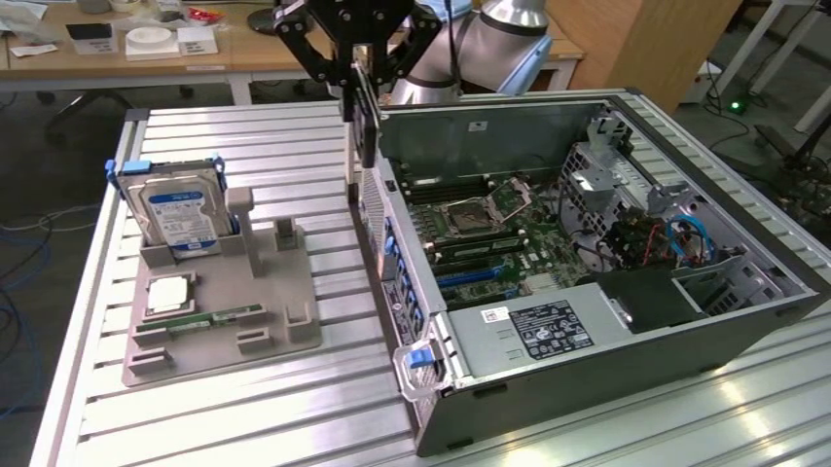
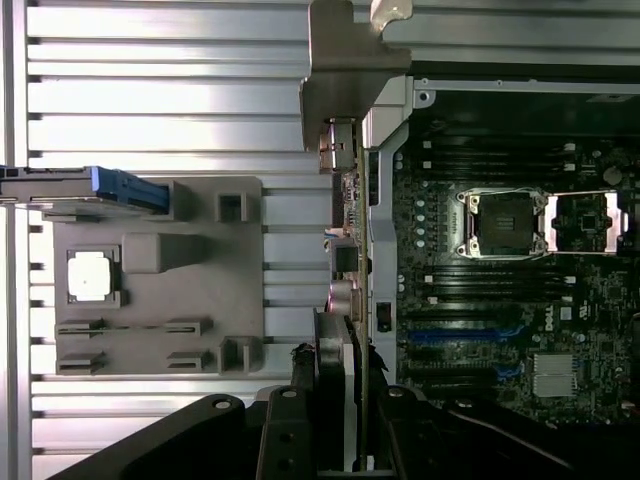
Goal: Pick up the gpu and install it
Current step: 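Pick up the gpu and move the gpu toward the slot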
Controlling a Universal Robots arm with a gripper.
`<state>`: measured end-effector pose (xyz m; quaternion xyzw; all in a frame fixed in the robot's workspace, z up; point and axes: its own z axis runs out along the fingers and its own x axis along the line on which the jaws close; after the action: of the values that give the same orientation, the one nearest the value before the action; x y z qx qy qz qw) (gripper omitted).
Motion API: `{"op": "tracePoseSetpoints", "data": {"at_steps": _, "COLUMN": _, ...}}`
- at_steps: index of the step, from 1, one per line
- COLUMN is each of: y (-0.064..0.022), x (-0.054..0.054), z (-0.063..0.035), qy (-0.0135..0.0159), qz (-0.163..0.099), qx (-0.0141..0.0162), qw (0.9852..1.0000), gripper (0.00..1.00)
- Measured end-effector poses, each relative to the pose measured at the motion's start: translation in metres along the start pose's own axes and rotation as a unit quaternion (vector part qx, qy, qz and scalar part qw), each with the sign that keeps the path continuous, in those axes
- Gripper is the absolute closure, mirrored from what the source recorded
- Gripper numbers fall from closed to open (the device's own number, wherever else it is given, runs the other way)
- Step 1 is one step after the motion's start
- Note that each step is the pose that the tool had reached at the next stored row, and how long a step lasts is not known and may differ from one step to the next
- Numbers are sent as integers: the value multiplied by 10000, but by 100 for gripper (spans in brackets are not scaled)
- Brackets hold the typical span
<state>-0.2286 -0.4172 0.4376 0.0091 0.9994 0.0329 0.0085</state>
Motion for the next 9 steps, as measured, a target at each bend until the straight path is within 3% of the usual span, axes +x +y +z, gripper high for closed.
{"op": "tracePoseSetpoints", "data": {"at_steps": 9, "y": 1, "x": -93, "z": 5, "qy": 0, "qz": 0, "qx": 0, "qw": 10000, "gripper": 72}}
